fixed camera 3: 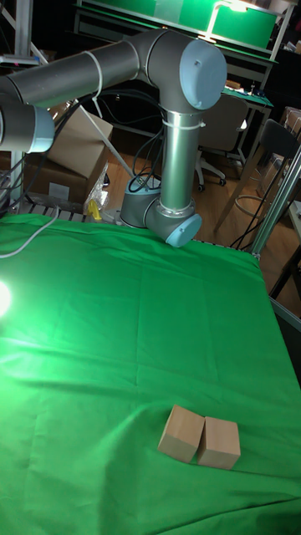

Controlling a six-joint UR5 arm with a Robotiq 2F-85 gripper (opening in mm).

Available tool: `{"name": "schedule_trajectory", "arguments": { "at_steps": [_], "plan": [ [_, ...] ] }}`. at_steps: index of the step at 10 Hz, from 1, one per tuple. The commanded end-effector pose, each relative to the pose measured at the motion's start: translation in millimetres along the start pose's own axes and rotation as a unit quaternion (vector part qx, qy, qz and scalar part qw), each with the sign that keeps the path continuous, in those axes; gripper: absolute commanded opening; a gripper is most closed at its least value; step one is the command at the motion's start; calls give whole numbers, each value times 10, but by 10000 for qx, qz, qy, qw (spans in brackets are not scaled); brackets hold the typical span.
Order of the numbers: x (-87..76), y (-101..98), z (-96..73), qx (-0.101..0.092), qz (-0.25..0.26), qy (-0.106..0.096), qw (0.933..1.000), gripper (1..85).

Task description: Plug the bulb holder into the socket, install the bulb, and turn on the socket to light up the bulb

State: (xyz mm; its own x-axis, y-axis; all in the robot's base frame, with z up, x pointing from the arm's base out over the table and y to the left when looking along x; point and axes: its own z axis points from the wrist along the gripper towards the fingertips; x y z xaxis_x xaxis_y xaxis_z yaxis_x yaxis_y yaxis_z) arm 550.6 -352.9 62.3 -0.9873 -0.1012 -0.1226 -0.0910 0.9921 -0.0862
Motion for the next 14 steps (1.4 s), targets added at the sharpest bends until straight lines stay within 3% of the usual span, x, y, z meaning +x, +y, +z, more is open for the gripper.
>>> {"name": "schedule_trajectory", "arguments": {
  "at_steps": [1,7,9,10,11,12,14],
  "plan": [
    [-1,39,-11,-106,27,-33,9999,10],
    [-50,10,14,-74,-37,-122,9999,10],
    [-17,22,18,-102,-149,-64,9998,120],
    [-19,46,23,-154,-234,-70,9996,357],
    [-21,102,22,-267,-264,-84,9993,503],
    [-24,116,20,-296,-329,-97,9990,563],
    [-19,104,20,-272,-393,-95,9988,607]
  ]
}}
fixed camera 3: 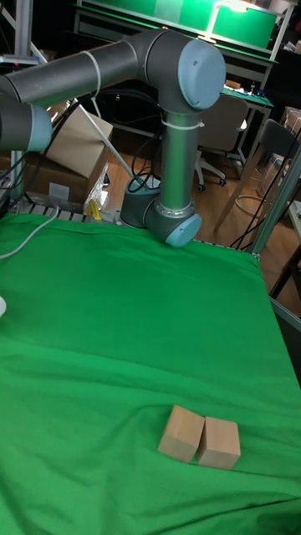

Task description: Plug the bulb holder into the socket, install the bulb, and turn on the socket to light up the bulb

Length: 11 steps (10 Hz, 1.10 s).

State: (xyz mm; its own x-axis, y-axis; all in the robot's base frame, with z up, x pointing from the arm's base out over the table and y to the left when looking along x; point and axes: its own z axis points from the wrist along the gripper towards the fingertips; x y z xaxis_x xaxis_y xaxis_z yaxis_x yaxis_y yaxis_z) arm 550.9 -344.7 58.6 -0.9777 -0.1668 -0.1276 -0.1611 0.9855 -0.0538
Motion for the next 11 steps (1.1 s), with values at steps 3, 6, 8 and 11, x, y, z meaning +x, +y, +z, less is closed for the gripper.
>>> {"name": "schedule_trajectory", "arguments": {
  "at_steps": [3,6,8,11],
  "plan": [
    [-3,17,-58,-18,-117,-101,9999,607],
    [63,52,-186,71,-244,-115,9996,603],
    [123,78,-292,177,-237,-64,9995,590],
    [422,209,-443,173,-7,574,9982,533]
  ]
}}
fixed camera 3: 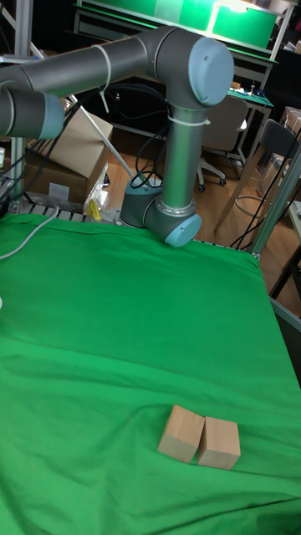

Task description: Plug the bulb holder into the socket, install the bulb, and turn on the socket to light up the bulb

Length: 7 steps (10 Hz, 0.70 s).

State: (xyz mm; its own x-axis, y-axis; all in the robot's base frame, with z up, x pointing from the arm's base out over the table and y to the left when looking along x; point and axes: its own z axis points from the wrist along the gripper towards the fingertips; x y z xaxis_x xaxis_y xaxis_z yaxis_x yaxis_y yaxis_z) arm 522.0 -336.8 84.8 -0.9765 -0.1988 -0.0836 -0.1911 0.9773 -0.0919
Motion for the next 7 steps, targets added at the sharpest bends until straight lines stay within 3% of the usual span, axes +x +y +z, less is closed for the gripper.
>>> {"name": "schedule_trajectory", "arguments": {
  "at_steps": [1,2,4,6,7],
  "plan": [
    [303,195,-201,-79,333,688,9970,510],
    [374,319,-286,-159,481,930,9944,433],
    [468,495,-483,-18,669,1361,9884,323],
    [448,724,-606,-36,814,1485,9855,203],
    [404,848,-649,-40,934,1482,9845,40]
  ]
}}
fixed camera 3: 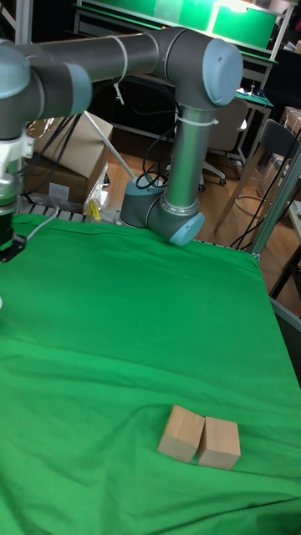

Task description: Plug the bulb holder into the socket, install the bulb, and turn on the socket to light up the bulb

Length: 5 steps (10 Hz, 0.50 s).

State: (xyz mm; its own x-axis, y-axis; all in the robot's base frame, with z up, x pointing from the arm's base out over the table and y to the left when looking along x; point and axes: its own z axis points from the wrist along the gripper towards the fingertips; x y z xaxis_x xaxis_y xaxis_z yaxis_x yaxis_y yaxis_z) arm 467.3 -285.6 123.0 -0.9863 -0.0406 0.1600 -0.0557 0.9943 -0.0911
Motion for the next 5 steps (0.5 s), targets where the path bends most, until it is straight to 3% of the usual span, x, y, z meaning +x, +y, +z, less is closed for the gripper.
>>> {"name": "schedule_trajectory", "arguments": {
  "at_steps": [1,2,3,5],
  "plan": [
    [-1,439,-191,-183,241,45,9995,10],
    [-154,682,-200,-563,175,-228,9980,10],
    [-262,737,-201,-595,164,-413,9972,10],
    [-488,726,-194,-429,216,-706,9963,10]
  ]
}}
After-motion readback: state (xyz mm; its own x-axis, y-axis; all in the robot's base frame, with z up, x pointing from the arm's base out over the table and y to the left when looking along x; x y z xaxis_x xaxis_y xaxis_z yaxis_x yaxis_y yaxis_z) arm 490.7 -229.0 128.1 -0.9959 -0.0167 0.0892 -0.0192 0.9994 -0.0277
